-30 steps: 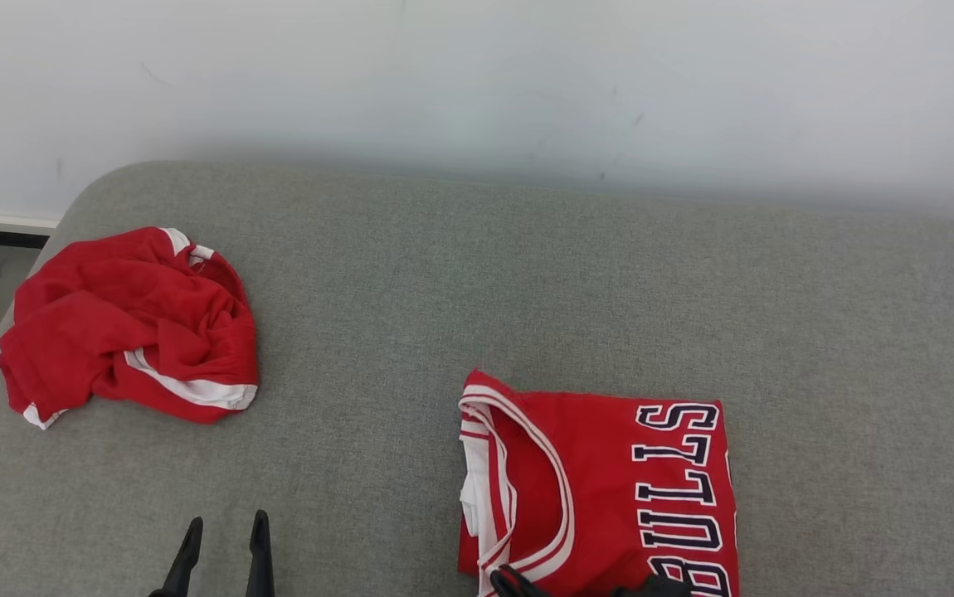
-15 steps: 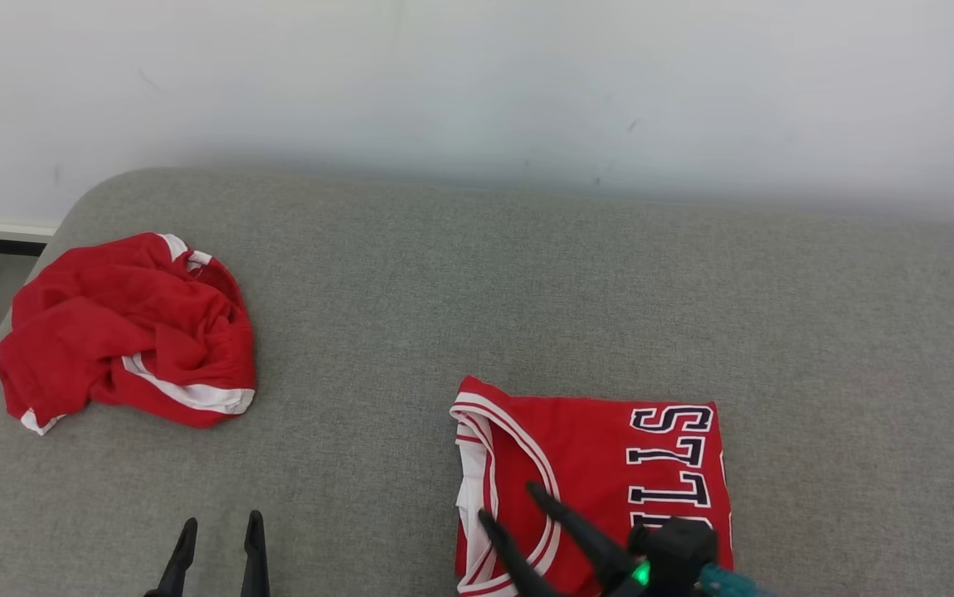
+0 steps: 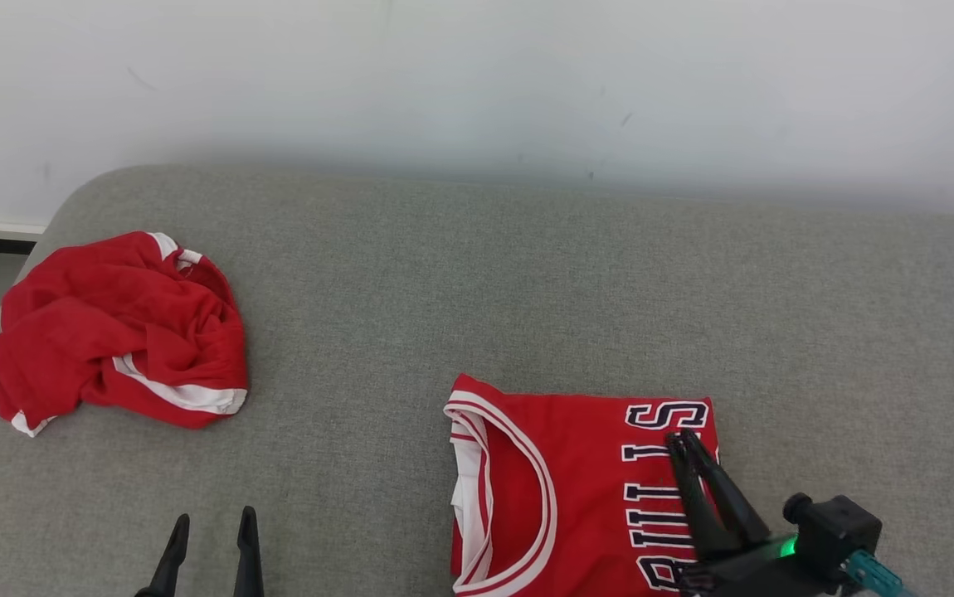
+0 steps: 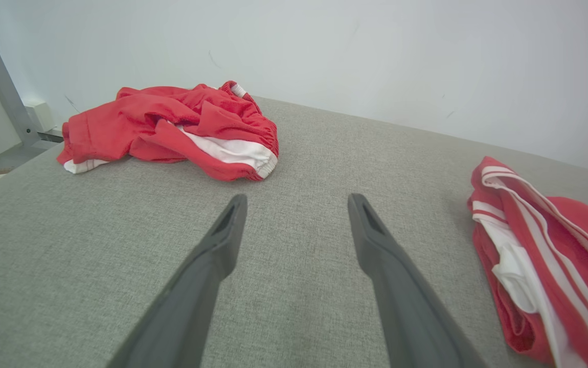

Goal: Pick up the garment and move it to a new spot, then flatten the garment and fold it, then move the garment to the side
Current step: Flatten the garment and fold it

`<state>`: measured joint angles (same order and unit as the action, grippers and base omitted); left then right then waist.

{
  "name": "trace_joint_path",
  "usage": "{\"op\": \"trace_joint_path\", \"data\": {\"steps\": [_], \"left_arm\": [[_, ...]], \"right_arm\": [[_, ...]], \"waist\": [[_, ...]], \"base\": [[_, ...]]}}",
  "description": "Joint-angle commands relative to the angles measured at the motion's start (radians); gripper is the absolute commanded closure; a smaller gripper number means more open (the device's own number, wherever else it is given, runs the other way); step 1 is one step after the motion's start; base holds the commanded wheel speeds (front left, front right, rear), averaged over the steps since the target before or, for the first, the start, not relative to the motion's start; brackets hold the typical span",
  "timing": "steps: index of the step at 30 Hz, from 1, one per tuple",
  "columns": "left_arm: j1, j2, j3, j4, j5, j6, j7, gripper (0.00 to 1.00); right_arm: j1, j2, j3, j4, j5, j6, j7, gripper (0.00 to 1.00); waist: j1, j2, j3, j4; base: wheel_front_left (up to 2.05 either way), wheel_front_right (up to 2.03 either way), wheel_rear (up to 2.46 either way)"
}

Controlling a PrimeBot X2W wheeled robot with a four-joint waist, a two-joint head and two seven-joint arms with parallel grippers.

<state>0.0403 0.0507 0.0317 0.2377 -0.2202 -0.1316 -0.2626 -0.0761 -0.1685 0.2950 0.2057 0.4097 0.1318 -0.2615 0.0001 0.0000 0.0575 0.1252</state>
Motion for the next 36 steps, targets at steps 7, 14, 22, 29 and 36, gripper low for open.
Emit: {"op": "trace_joint_path", "data": {"steps": [7,14,22,29,36], "left_arm": [[0.004,0.0,0.007,-0.013,0.014,0.002,-0.004,0.0],[0.0,0.0,0.005,-0.012,0.028,0.003,-0.004,0.0],[0.011,0.0,-0.008,-0.005,0.095,0.005,-0.004,0.0],[0.023,0.0,-0.009,0.005,0.119,0.008,-0.004,0.0],[0.023,0.0,-0.009,0.014,0.113,0.007,-0.004,0.0]], "right_arm": [[0.044,0.018,-0.042,0.066,-0.073,-0.002,-0.004,1.0],[0.02,0.041,-0.026,0.205,-0.108,-0.002,-0.004,1.0],[-0.011,0.074,0.071,0.288,-0.114,-0.002,-0.004,1.0],[-0.023,0.088,0.212,0.316,-0.094,-0.002,-0.004,1.0],[-0.048,0.103,0.356,0.352,-0.051,-0.002,-0.004,1.0]], "waist": [[-0.0001,0.0,0.003,-0.002],[-0.0001,0.0,0.007,0.003],[-0.0001,0.0,-0.002,0.012],[-0.0001,0.0,-0.015,0.024],[-0.0001,0.0,-0.024,0.034]], "base": [[0.0,0.0,0.0],[0.0,0.0,0.0],[0.0,0.0,0.0],[0.0,0.0,0.0],[0.0,0.0,0.0]]}}
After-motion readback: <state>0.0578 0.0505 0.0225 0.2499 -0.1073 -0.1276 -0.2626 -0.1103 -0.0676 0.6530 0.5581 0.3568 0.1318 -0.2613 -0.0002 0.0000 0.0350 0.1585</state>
